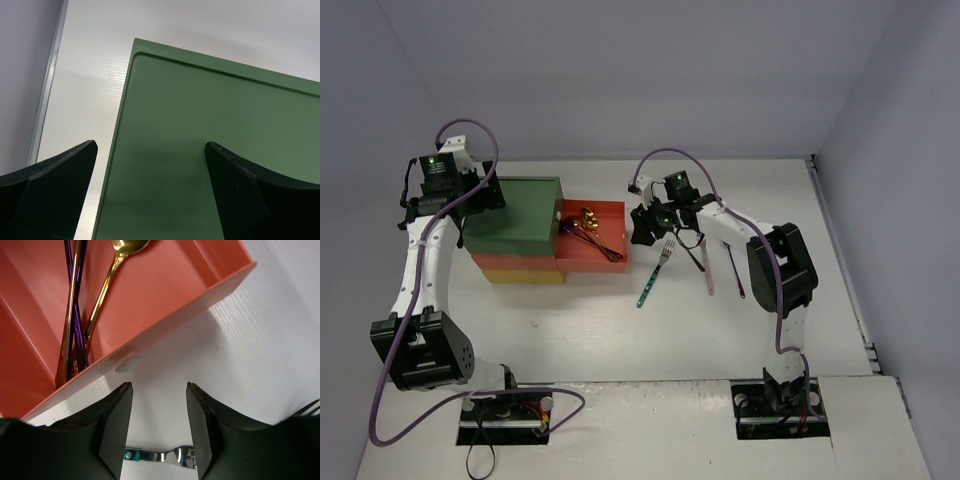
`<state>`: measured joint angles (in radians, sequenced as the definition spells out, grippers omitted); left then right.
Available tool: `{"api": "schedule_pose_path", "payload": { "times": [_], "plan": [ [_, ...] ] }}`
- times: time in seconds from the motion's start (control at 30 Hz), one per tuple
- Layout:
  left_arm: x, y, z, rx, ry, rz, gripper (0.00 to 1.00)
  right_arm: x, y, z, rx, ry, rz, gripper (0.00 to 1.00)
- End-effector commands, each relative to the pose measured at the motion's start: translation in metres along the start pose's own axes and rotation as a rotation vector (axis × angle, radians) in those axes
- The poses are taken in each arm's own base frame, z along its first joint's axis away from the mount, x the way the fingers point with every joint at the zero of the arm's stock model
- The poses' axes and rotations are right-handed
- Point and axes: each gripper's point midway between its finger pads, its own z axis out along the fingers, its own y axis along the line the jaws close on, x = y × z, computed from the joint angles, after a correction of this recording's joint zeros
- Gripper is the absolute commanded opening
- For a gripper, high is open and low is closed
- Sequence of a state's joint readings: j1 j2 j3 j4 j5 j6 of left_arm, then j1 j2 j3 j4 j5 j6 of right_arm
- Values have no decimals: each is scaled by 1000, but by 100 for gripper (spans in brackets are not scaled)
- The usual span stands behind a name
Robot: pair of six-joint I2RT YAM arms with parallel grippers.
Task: Sort the eating utensils into containers
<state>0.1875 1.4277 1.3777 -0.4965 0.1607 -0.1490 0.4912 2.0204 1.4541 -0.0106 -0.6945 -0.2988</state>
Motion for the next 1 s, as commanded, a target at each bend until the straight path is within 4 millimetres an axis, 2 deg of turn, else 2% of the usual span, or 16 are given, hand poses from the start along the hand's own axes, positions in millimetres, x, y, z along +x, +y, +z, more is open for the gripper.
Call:
{"api": "schedule_pose_path", "payload": {
  "times": [0.0, 0.3, 0.63, 0.73, 0.97],
  "plan": [
    [-15, -3, -2, 24, -64, 26, 87, -39, 3, -1, -41, -89, -148, 44],
    [-2, -6, 9, 36, -32, 25, 87, -35, 14, 6, -100, -87, -262, 43],
    [0, -5, 10, 34, -31, 24, 87, -45, 21, 12, -115, -102, -354, 44],
    [0, -5, 11, 35, -30, 22, 87, -43, 26, 13, -129, -87, -367, 44],
    [2, -6, 12, 35, -25, 20, 87, -52, 30, 9, -134, -105, -416, 34]
  ]
}}
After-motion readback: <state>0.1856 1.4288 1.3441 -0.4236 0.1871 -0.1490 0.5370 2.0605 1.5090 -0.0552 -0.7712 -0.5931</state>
